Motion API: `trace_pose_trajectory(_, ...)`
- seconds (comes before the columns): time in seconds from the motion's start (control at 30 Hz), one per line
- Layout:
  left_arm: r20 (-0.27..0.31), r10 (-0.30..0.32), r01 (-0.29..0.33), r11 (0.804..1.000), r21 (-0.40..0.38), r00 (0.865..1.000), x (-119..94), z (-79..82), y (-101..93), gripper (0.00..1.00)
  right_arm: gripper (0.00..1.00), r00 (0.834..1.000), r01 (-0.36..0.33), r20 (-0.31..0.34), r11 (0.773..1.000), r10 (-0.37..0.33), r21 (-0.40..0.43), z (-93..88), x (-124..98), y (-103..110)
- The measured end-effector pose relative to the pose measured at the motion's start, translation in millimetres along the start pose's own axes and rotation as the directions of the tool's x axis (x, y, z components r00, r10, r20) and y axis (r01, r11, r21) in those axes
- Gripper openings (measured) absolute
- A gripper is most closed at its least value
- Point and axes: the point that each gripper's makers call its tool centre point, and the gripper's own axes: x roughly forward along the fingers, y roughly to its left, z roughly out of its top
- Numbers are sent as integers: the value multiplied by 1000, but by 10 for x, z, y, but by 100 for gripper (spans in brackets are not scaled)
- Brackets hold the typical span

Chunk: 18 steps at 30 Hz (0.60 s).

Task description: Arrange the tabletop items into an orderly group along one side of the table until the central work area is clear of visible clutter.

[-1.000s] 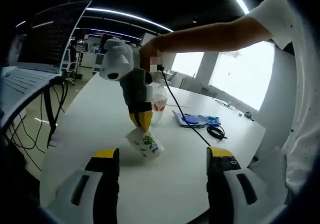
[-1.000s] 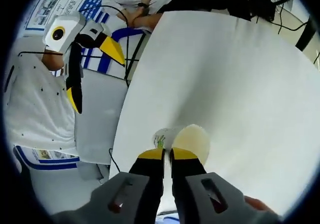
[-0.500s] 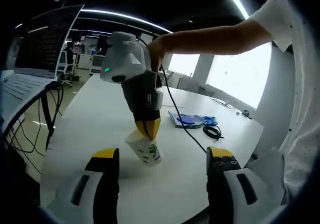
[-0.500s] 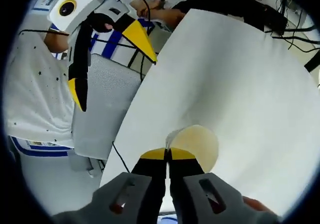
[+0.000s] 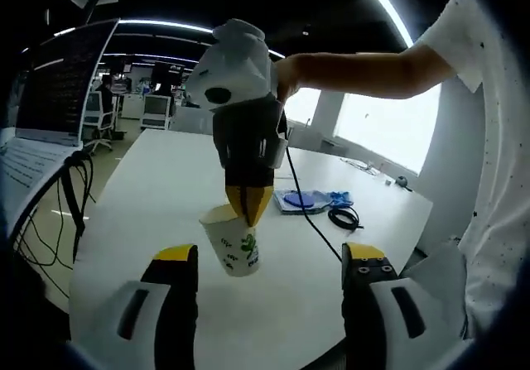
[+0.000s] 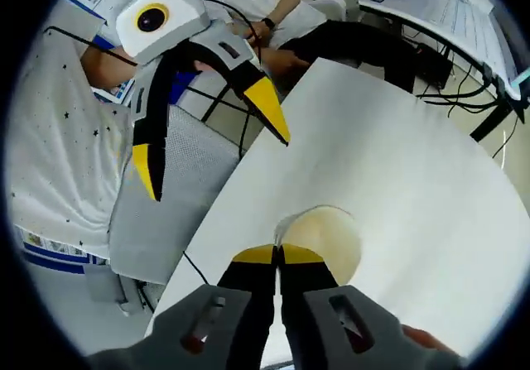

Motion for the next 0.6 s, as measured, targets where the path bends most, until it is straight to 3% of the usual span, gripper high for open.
trace_pose_trajectory(0.27, -11, -47, 47, 998, 34, 999, 142, 114, -153, 71, 0, 991, 103, 84, 994, -106, 31, -148, -246, 158)
trace_pose_trajectory(0.6, -32, -109, 111, 991, 70, 994, 304, 230, -353, 71, 0, 961, 212, 152, 970, -229, 122, -492, -560, 456)
